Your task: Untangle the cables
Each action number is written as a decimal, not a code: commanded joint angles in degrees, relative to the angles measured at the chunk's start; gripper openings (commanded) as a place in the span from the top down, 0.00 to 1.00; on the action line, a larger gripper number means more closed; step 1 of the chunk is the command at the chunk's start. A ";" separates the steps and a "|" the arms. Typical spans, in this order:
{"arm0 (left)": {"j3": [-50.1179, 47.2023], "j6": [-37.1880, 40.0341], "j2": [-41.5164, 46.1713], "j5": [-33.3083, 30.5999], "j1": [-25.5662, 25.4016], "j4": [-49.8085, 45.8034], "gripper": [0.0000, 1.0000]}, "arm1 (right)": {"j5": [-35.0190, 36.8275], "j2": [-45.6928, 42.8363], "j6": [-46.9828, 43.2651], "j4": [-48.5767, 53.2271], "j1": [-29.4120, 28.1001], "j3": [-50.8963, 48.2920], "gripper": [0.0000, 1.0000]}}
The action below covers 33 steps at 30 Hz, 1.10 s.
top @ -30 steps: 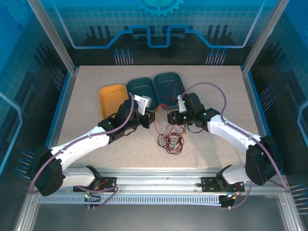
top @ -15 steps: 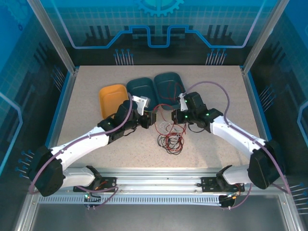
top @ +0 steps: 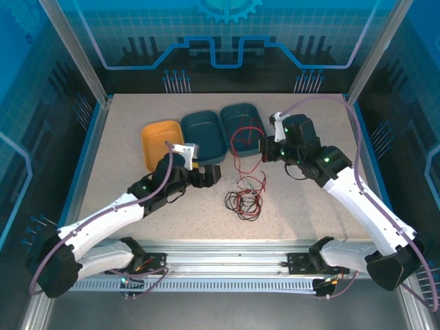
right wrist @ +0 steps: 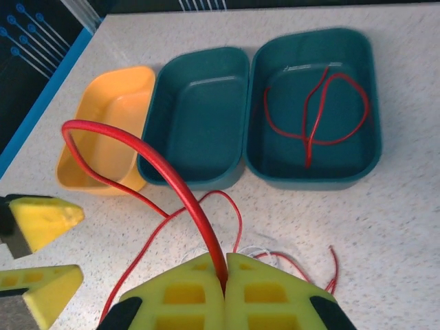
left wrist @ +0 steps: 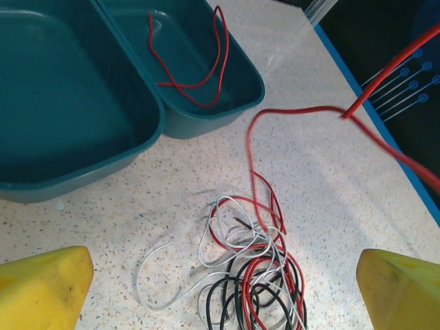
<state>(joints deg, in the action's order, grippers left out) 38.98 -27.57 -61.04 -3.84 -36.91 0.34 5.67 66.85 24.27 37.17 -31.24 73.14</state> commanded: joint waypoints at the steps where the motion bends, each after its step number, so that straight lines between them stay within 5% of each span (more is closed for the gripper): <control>1: -2.42 -1.53 4.56 -2.69 0.46 2.50 0.01 | 4.75 0.41 -3.30 5.82 -0.81 5.76 1.00; 9: -4.59 -1.54 7.82 -7.02 0.43 1.20 0.01 | 9.09 5.01 -5.68 5.67 -0.75 16.13 1.00; 15: -5.65 -2.77 7.35 -6.15 0.52 2.10 0.01 | 5.72 7.31 -4.78 2.82 -0.84 19.52 1.00; 33: -4.16 1.28 -1.53 7.22 0.52 11.17 0.01 | -4.52 2.45 -8.23 5.11 -3.12 28.06 1.00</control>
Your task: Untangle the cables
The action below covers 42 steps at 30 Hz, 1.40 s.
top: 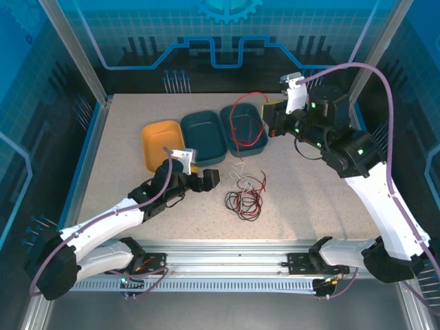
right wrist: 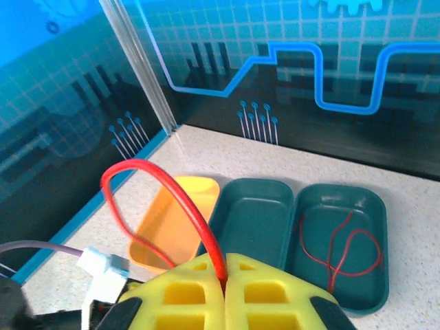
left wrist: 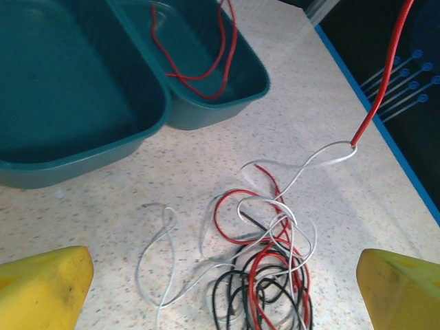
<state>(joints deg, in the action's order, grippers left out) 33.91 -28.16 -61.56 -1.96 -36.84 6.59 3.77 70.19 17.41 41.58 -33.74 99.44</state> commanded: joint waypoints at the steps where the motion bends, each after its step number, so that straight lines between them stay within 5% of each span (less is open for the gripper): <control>1: 0.77 2.71 -1.70 6.86 0.46 6.45 0.02 | -3.52 -1.02 -1.28 0.54 -0.63 1.65 1.00; 7: 1.16 10.04 -6.29 11.67 0.50 12.13 0.29 | -7.58 -0.89 0.16 -0.54 -0.72 1.17 1.00; 15: 2.26 12.37 -13.35 23.83 -0.55 18.61 0.39 | -7.90 0.02 1.00 -1.03 -0.85 2.02 1.00; 22: 3.69 11.92 -21.35 20.30 -4.15 22.72 0.41 | -7.84 0.44 2.44 -2.82 -0.89 1.97 1.00; 33: 1.89 6.94 -30.32 21.03 -4.21 29.28 0.83 | -1.94 -2.00 2.31 -1.60 -0.89 2.95 1.00; 39: -0.61 4.89 -30.76 19.63 -4.22 29.85 1.00 | 2.13 -3.90 0.65 -1.00 -0.89 4.15 1.00; 42: -1.60 4.52 -30.73 18.67 -4.25 29.97 1.00 | 3.90 -4.44 -0.42 -1.04 -0.89 5.36 1.00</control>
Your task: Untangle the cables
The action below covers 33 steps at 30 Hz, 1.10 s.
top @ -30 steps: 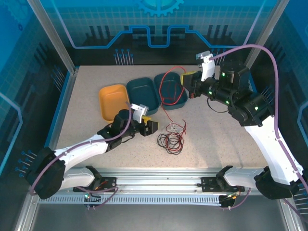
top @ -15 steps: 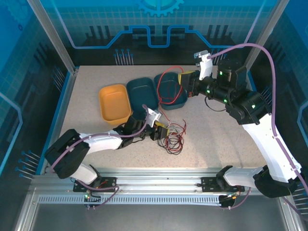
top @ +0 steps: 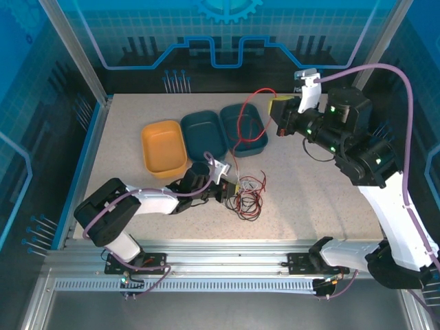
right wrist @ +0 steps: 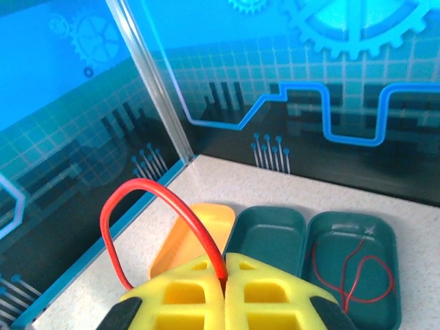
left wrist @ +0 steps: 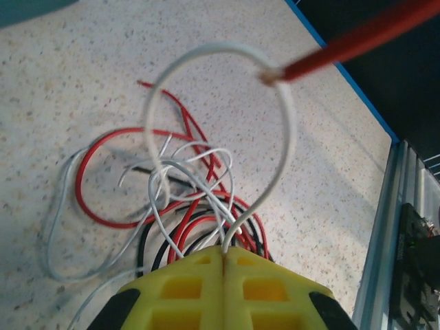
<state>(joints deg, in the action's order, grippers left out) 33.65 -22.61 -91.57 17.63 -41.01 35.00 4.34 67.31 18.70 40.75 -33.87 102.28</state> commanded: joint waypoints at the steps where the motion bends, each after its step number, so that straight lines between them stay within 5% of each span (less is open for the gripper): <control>1: -1.47 -1.03 -0.80 -1.02 -0.09 1.56 1.00 | 3.72 -1.76 -1.97 -0.47 -0.75 2.65 1.00; 13: -1.83 -2.20 -1.53 -1.27 -0.03 1.90 1.00 | 9.85 1.14 -6.43 -0.17 -0.67 9.11 1.00; 19: -2.07 -3.56 0.56 0.15 -0.03 1.53 0.59 | 11.79 4.81 -7.51 -0.14 -0.15 10.32 1.00; 26: -2.49 -3.48 9.72 -1.69 -0.03 -5.33 0.28 | 13.54 10.64 -8.05 -0.43 2.13 12.03 1.00; 29: -2.62 -2.50 15.85 -4.77 -0.07 -10.90 0.01 | 11.76 13.49 -7.74 -0.50 3.33 12.59 1.00; 33: -3.05 -1.08 24.21 -10.27 -0.04 -17.93 0.01 | 10.46 17.16 -7.47 -0.32 4.55 13.53 1.00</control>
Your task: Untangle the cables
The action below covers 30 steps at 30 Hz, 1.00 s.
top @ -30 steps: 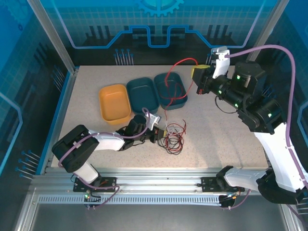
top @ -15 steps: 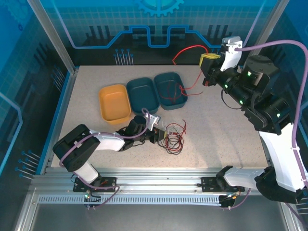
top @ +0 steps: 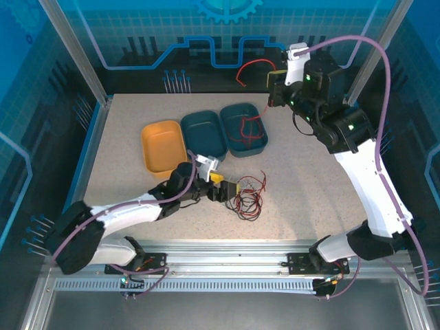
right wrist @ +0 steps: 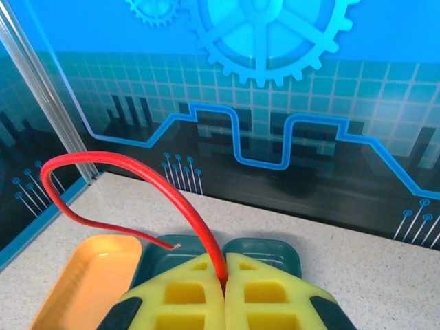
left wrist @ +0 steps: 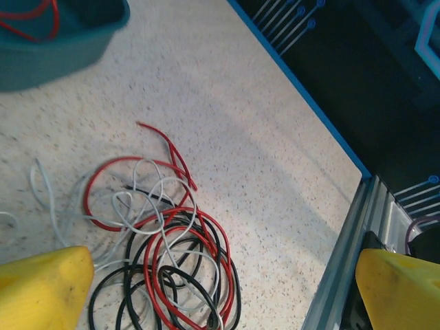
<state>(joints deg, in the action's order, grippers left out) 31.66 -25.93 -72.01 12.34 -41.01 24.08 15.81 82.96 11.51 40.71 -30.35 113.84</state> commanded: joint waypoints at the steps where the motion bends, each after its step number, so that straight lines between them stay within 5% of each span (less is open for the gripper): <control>1: -1.39 2.57 6.93 -6.61 -0.03 -8.54 0.01 | -1.05 2.52 -0.31 -0.29 1.39 2.08 1.00; 11: -2.77 5.10 22.97 -20.27 0.07 -20.41 0.01 | -4.23 9.32 1.89 0.22 5.87 1.94 1.00; 30: -3.79 4.27 27.45 -23.58 0.13 -23.45 0.01 | -11.59 28.54 7.32 -2.04 9.26 8.73 1.00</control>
<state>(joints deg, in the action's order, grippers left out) 28.29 -22.13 -45.41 -9.91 -40.99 1.48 5.39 108.66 17.06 39.51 -21.89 119.31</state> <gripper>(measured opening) 0.992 0.040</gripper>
